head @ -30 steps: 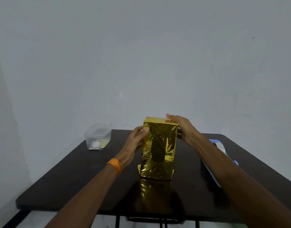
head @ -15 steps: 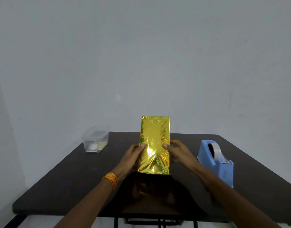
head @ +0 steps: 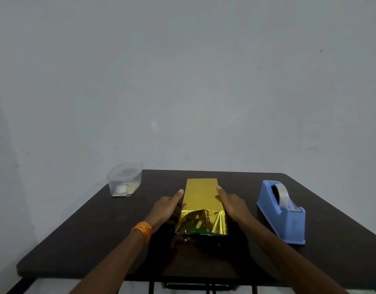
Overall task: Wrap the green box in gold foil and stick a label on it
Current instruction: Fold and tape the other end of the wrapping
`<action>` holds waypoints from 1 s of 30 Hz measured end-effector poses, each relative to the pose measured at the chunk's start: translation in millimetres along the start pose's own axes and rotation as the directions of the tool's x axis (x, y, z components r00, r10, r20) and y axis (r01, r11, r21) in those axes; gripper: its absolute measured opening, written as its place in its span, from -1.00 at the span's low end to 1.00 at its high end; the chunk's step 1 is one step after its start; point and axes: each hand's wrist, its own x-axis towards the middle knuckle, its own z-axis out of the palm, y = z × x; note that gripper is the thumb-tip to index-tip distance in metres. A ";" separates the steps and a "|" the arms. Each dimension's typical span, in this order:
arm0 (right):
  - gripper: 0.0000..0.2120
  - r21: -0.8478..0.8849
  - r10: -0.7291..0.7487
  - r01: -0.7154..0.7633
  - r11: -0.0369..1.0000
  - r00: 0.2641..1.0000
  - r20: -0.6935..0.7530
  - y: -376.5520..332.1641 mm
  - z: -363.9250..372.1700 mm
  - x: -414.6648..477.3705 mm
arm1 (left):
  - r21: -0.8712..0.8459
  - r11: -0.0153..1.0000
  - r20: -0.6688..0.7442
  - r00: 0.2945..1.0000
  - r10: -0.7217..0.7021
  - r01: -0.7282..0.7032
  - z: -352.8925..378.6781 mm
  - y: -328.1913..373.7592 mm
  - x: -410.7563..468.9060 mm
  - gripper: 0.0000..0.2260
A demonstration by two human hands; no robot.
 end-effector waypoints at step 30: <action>-0.74 0.289 -0.419 0.394 0.872 0.907 0.027 -41.8 -51.5 -6.4 | -0.546 0.813 -0.156 0.978 0.139 -0.203 -36.9 101.2 -14.3 -0.64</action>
